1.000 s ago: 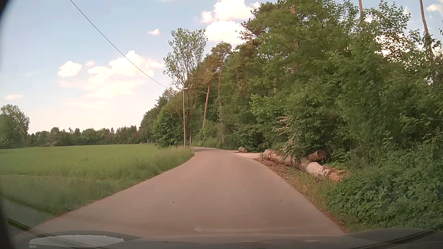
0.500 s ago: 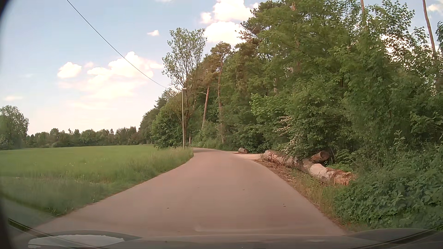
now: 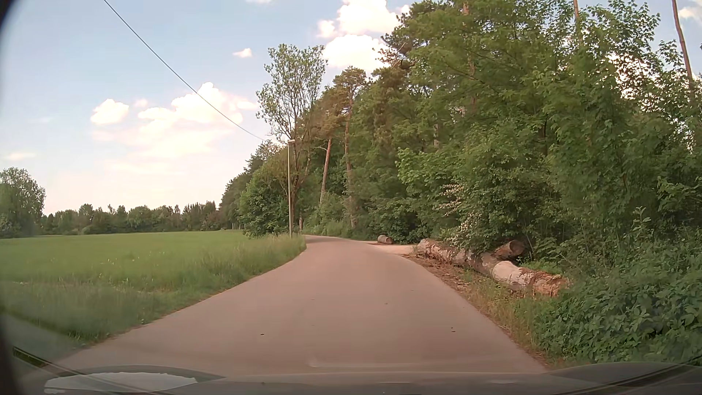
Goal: Follow the waypoints while adhering to traffic rules and regulations
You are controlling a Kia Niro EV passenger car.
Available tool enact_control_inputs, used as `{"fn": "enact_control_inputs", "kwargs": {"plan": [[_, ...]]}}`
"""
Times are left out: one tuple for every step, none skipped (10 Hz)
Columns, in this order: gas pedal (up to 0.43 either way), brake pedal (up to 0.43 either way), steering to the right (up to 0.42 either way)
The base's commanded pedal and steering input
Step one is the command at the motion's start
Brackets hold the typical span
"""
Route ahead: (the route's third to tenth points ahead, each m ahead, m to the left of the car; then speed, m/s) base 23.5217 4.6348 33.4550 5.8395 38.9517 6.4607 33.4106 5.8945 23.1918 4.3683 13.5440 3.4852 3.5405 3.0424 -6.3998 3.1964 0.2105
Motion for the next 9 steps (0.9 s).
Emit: {"fn": "enact_control_inputs", "kwargs": {"plan": [[0.0, 0.287, 0.007], [0.0, 0.287, 0.007], [0.0, 0.287, 0.007], [0.0, 0.287, 0.007], [0.0, 0.287, 0.007], [0.0, 0.28, 0.007], [0.0, 0.287, 0.007], [0.0, 0.28, 0.007], [0.0, 0.287, 0.007]]}}
